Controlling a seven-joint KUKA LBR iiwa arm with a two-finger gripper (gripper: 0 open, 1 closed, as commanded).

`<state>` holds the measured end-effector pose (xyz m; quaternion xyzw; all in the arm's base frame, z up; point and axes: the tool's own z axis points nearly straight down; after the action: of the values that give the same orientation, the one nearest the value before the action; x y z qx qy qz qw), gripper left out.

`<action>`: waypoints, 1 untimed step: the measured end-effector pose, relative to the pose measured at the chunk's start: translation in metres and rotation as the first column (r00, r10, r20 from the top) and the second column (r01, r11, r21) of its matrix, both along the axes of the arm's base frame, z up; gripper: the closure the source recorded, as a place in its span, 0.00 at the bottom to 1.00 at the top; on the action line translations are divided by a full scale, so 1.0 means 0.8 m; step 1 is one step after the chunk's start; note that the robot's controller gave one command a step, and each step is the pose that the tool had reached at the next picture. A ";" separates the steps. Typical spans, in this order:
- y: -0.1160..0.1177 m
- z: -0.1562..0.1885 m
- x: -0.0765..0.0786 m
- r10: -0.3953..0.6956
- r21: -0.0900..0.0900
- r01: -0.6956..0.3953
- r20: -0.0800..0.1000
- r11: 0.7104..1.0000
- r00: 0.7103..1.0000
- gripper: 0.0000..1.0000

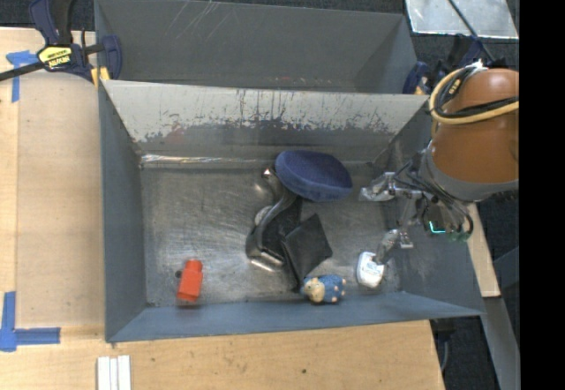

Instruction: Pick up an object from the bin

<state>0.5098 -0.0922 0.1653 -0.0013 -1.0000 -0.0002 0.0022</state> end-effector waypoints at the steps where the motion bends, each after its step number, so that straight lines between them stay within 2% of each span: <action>1: 0.039 -0.114 -0.031 0.039 0.000 -0.039 0.008 0.999 0.999 0.00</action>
Offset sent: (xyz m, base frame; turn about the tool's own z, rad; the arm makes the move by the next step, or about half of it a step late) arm -0.0255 0.0307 -0.0903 -0.0397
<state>0.4849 -0.0611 0.0740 0.0184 -0.9998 -0.0001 -0.0018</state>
